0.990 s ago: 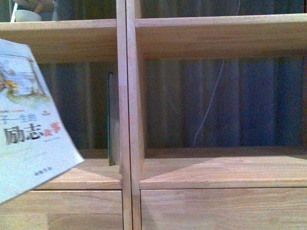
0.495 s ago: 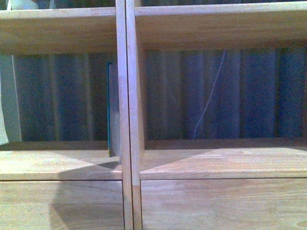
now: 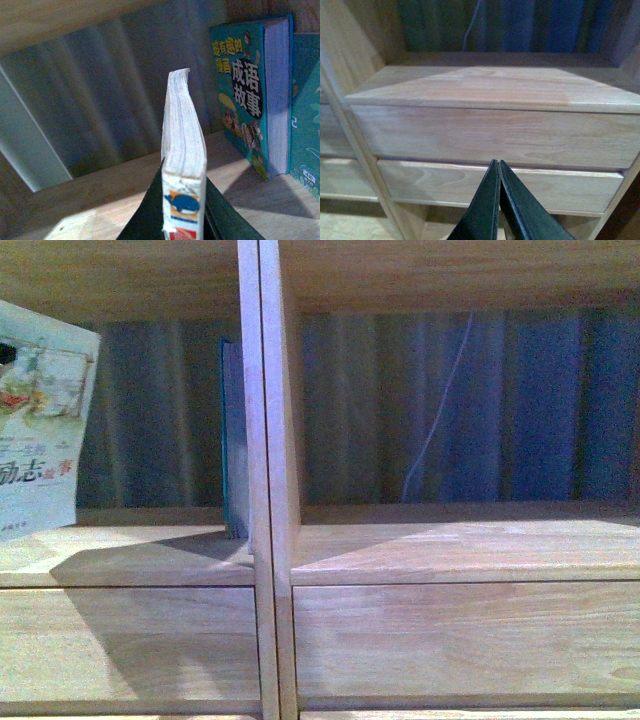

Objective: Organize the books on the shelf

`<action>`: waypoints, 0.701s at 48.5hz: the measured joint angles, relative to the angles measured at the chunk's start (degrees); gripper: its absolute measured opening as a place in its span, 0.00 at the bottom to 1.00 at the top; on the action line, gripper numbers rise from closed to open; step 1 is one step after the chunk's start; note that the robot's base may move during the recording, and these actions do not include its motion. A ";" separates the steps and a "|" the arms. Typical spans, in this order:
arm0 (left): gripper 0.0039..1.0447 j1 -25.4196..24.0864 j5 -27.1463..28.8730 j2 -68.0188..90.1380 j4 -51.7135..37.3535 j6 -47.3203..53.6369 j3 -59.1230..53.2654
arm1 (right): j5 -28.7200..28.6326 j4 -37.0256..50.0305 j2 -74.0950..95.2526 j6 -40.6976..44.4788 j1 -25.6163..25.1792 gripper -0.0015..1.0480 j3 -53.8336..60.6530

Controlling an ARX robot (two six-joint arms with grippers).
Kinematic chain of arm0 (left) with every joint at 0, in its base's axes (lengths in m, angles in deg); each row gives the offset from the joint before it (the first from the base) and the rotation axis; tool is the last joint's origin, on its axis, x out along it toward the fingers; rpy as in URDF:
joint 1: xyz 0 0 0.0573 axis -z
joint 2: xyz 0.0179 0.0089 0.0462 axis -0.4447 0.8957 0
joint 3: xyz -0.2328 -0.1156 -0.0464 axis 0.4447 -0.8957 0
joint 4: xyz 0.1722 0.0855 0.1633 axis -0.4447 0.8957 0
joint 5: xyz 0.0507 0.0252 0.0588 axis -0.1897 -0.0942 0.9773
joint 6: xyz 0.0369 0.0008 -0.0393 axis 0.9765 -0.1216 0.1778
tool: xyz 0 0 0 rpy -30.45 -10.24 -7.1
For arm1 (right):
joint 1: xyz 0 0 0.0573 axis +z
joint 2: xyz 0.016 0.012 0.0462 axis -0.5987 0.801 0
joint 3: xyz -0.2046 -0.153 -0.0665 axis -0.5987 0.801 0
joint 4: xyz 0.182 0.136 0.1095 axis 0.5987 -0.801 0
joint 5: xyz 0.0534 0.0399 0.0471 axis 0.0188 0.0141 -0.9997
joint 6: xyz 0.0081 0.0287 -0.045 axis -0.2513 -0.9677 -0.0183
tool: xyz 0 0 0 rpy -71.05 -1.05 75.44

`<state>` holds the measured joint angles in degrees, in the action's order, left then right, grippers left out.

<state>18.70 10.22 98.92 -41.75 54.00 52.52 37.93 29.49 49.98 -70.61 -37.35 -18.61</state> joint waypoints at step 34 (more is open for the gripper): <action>0.06 6.75 3.08 26.12 1.66 3.54 26.80 | 0.52 -1.11 -12.31 0.02 0.37 0.03 11.06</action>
<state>25.45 13.30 125.03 -40.09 57.54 79.31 38.45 28.38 37.68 -70.59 -36.98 -7.55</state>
